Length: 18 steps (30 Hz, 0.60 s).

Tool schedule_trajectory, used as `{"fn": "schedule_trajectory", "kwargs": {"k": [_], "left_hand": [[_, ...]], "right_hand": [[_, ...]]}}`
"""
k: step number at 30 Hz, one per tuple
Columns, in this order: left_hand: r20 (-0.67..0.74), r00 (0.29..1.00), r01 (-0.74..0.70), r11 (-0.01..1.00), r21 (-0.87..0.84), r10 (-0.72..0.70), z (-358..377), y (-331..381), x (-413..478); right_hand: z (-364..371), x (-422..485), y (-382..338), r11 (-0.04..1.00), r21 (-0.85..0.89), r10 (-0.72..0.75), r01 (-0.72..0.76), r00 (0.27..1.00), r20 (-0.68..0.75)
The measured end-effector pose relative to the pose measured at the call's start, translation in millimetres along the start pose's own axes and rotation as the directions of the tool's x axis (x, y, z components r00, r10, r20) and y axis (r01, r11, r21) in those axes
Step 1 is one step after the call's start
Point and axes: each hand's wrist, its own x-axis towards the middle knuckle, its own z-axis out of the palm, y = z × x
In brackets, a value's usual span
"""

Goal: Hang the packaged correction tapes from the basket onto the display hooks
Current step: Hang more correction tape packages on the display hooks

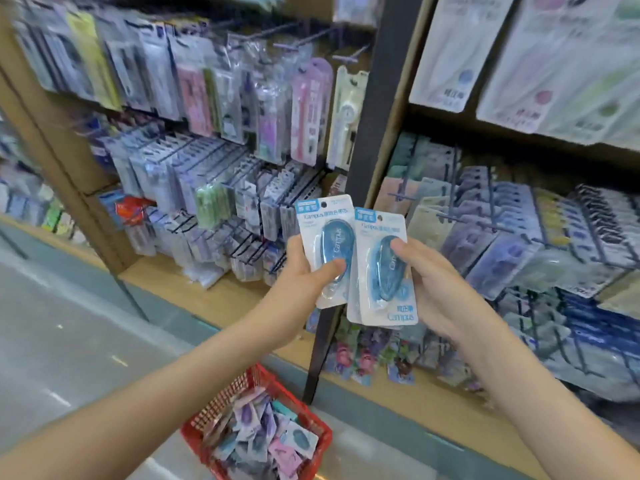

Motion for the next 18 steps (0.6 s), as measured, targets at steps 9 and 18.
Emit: {"fn": "schedule_trajectory", "kwargs": {"k": [9,18], "left_hand": [[0.175,0.933,-0.336,0.935,0.115,0.314,73,106,18],[0.211,0.742,-0.661,0.748,0.07,0.636,142,205,49]], "right_hand": [[9,-51,-102,0.866,-0.178,-0.495,0.468,0.854,-0.162],[8,-62,-224,0.63,-0.281,-0.767,0.724,0.636,-0.082]]}}
